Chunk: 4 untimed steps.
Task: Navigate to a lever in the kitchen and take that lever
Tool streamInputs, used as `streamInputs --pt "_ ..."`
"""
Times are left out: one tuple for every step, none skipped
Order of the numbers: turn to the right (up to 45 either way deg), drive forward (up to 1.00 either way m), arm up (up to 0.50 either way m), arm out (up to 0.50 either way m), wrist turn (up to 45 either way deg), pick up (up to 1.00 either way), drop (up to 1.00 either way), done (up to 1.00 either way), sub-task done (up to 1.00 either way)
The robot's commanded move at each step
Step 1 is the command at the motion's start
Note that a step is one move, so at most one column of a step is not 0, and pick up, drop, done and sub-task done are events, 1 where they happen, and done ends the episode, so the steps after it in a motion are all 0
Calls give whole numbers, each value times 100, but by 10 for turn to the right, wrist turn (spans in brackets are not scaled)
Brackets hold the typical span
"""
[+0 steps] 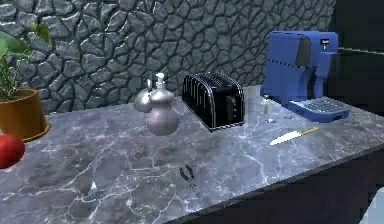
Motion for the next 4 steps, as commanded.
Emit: streamInputs --pt "90 0 0 0 0 0 0 0 0" --pt "0 15 0 0 0 0 0 0 0" --pt "-450 0 0 0 0 0 0 0 0" --pt "-450 0 0 0 0 0 0 0 0"
